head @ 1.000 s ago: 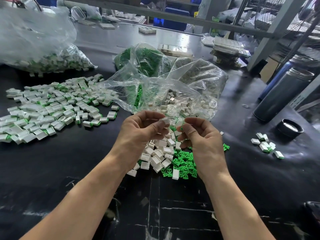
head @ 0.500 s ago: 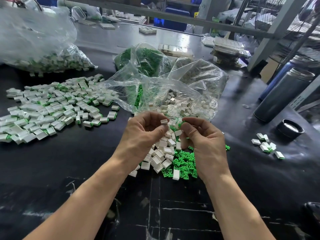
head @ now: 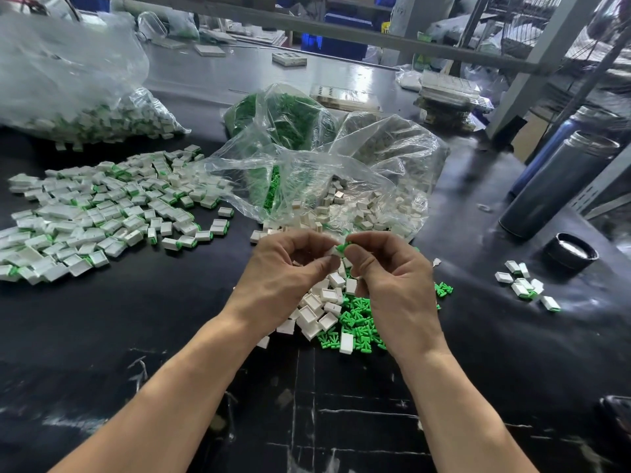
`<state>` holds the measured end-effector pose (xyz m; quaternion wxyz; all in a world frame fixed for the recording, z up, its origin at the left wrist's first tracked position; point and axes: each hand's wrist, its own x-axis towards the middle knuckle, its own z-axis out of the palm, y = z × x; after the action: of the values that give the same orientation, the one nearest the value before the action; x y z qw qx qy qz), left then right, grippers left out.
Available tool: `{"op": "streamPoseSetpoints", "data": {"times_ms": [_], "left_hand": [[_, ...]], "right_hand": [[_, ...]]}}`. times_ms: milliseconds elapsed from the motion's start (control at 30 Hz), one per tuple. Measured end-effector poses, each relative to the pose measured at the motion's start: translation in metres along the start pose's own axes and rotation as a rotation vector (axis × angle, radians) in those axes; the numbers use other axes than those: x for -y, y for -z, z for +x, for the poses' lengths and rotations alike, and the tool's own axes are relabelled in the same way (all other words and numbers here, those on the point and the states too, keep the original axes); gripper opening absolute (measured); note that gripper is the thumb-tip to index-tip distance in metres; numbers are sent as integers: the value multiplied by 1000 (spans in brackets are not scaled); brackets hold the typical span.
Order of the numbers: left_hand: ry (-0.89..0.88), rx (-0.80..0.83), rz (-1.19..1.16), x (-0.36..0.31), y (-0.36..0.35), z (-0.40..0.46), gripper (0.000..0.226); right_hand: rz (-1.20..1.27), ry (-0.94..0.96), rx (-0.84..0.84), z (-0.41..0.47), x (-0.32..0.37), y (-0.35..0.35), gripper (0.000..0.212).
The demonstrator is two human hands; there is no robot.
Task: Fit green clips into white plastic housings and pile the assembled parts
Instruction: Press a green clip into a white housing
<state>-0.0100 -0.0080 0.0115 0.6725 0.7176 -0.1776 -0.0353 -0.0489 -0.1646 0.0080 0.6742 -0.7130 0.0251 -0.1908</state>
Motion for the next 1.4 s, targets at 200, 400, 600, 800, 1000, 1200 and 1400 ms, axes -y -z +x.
{"op": "streamPoseSetpoints", "data": {"times_ms": [200,400,600,800,1000,1200,1400], "left_hand": [[6,-23,-32,0,1,-1,14],[40,-43,-42,2,1,-1,15],[89,-83,-164,0,0,0,13],[79,-74,-102,1,-2,2,10],[112,-99,-172,3,-3,0,9],[113,-124,-202,4,-7,1,8],[153,-153,-328,4,-12,-2,12]], "right_hand": [[-116,55,26,-2,-1,-1,15],[-179,72,49,-3,-3,-1,10],[-194,77,17,-4,-5,-2,11],[-258,107,-14,-5,-7,-4,13],[-156,55,-30,-7,-7,-9,19],[-43,10,-93,-11,-7,-17,20],[54,-9,-143,-16,-7,-25,18]]}}
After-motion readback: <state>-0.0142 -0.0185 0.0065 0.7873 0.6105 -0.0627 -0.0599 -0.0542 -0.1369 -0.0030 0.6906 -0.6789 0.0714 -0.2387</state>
